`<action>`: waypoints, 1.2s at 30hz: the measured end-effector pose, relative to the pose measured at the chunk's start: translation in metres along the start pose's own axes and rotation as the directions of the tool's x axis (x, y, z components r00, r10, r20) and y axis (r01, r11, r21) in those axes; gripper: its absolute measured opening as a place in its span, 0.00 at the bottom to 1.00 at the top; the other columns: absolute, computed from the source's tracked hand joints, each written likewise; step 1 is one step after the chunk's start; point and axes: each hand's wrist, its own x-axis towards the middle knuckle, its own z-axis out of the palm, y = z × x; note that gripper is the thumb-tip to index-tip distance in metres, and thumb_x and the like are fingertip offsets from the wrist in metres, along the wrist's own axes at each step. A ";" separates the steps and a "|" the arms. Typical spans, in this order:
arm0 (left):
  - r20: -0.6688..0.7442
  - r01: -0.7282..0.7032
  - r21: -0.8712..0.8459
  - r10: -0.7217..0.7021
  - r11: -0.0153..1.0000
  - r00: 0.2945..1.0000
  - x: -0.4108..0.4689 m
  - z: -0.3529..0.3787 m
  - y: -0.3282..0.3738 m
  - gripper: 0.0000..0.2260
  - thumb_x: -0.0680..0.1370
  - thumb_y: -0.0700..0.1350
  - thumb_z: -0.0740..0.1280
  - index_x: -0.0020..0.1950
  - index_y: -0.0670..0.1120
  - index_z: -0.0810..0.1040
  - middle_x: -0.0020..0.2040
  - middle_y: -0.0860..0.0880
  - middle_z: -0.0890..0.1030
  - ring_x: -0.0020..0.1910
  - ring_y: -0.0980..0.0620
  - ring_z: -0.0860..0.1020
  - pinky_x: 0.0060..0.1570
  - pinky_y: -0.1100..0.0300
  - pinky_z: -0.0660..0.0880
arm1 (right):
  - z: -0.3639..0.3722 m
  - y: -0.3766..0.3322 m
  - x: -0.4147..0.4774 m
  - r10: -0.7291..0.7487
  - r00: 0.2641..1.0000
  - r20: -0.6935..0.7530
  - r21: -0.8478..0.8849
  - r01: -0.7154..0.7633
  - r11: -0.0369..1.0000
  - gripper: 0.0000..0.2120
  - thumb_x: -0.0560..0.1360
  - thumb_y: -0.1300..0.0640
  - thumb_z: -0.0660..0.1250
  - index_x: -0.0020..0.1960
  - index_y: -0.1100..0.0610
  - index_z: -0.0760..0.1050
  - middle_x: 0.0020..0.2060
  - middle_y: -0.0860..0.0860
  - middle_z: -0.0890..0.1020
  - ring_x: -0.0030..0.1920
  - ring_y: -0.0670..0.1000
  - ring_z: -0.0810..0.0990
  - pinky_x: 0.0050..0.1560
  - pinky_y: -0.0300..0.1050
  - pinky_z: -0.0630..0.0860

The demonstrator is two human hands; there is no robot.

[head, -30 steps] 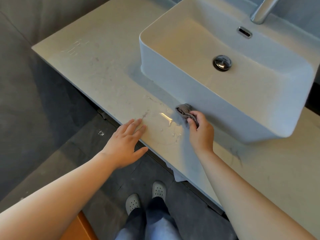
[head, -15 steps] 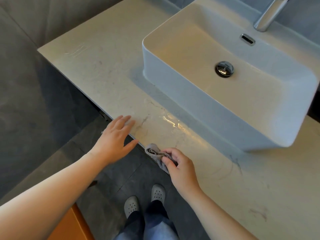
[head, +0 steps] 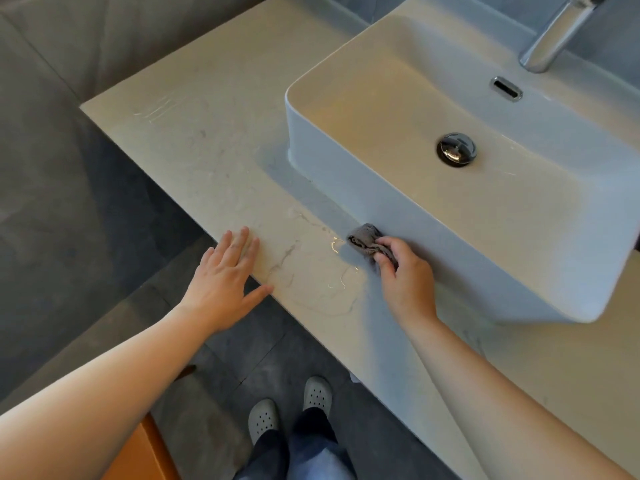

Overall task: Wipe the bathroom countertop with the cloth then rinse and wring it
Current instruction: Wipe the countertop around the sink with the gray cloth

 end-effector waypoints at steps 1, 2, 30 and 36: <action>0.004 0.003 0.005 -0.003 1.000 1.000 0.000 0.002 0.000 0.39 0.74 0.68 0.50 0.77 0.50 0.39 0.77 0.49 0.36 0.75 0.47 0.36 0.75 0.46 0.45 | 0.005 0.002 -0.001 -0.007 1.000 -0.012 -0.017 0.007 1.000 0.11 0.77 0.60 0.64 0.59 0.55 0.77 0.50 0.51 0.84 0.50 0.54 0.82 0.51 0.47 0.76; 0.005 0.005 0.001 -0.005 1.000 1.000 0.000 0.003 0.000 0.40 0.74 0.69 0.49 0.77 0.51 0.38 0.77 0.50 0.35 0.75 0.47 0.35 0.75 0.46 0.45 | 0.009 0.003 -0.002 -0.006 0.999 -0.032 -0.016 0.006 1.000 0.11 0.77 0.61 0.64 0.59 0.56 0.77 0.50 0.51 0.84 0.51 0.54 0.82 0.51 0.44 0.75; 0.019 -0.144 0.033 0.143 0.989 0.989 0.008 -0.020 -0.030 0.39 0.69 0.71 0.42 0.77 0.55 0.54 0.78 0.51 0.53 0.76 0.47 0.52 0.74 0.46 0.44 | 0.055 -0.043 -0.076 0.001 0.994 0.106 0.056 -0.007 0.998 0.11 0.77 0.58 0.65 0.59 0.49 0.77 0.53 0.42 0.82 0.53 0.42 0.80 0.54 0.40 0.77; 0.012 -0.253 -0.029 0.253 0.967 0.967 0.012 -0.027 -0.047 0.34 0.72 0.67 0.48 0.75 0.54 0.63 0.74 0.51 0.62 0.70 0.46 0.62 0.69 0.49 0.61 | 0.051 -0.061 -0.092 0.129 0.951 0.281 0.199 -0.189 0.962 0.10 0.77 0.59 0.65 0.55 0.48 0.79 0.48 0.40 0.83 0.50 0.38 0.80 0.46 0.32 0.75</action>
